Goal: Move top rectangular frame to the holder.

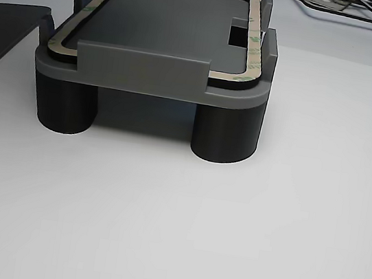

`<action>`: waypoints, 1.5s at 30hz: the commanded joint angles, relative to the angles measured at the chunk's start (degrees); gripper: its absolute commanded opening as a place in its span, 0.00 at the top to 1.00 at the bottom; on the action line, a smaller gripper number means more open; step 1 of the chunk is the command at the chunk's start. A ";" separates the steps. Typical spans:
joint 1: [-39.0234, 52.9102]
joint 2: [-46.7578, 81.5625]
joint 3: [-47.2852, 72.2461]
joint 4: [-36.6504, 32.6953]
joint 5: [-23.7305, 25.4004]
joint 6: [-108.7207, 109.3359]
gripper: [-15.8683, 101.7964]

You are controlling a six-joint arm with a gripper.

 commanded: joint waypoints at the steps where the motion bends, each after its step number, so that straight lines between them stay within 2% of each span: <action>1: -5.01 18.19 12.83 -10.02 -1.58 -35.07 0.02; 6: -15.21 32.96 24.70 -14.50 -12.30 -54.23 0.02; 10: -21.01 44.82 36.83 -19.69 -16.79 -64.78 0.02; 12: -22.24 48.52 40.34 -20.04 -17.67 -66.45 0.02; 19: -23.12 62.67 56.43 -23.73 -18.63 -69.96 0.02; 23: -23.12 69.35 63.46 -22.59 -19.60 -70.22 0.02; 28: -23.12 69.35 63.72 -22.50 -18.11 -69.52 0.02; 45: -23.12 69.35 63.72 -22.50 -18.11 -69.52 0.02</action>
